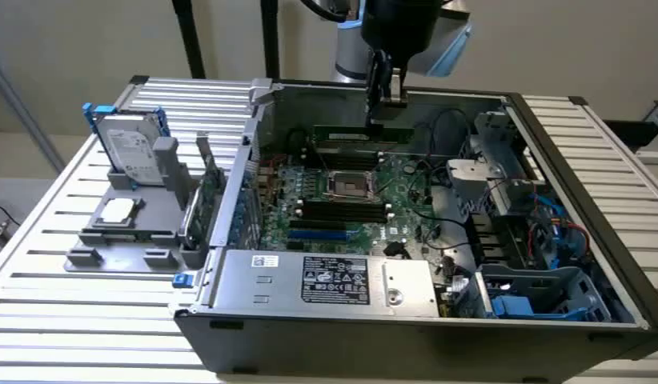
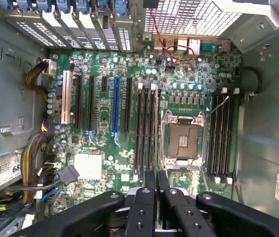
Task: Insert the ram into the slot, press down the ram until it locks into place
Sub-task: 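Insert the ram into the slot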
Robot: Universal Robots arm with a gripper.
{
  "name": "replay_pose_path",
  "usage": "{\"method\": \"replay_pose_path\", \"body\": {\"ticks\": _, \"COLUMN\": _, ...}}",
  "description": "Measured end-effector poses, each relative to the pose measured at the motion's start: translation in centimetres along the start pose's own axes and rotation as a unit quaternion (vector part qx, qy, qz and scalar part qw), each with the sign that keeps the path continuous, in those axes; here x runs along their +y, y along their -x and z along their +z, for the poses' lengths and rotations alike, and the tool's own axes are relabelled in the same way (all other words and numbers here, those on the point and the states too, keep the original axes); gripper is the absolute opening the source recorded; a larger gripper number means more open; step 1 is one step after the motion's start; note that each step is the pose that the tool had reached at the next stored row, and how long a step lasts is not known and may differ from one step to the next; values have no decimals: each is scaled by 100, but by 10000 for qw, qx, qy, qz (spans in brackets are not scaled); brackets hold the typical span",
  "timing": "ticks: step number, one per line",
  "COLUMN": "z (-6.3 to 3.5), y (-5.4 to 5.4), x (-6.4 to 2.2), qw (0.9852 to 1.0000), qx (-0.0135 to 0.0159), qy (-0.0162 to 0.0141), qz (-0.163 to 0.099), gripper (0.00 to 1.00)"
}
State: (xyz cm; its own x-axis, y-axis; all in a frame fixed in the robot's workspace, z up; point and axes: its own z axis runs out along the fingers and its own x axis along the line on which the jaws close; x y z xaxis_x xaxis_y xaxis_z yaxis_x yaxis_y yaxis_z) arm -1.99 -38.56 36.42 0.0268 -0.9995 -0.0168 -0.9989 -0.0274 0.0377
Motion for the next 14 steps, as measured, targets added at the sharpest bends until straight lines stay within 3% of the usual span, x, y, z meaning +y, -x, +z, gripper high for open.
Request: {"method": "replay_pose_path", "body": {"ticks": 14, "z": 9, "y": 0, "x": 0, "qw": 10000, "qx": 3, "qy": 1, "qz": 8, "gripper": 13}}
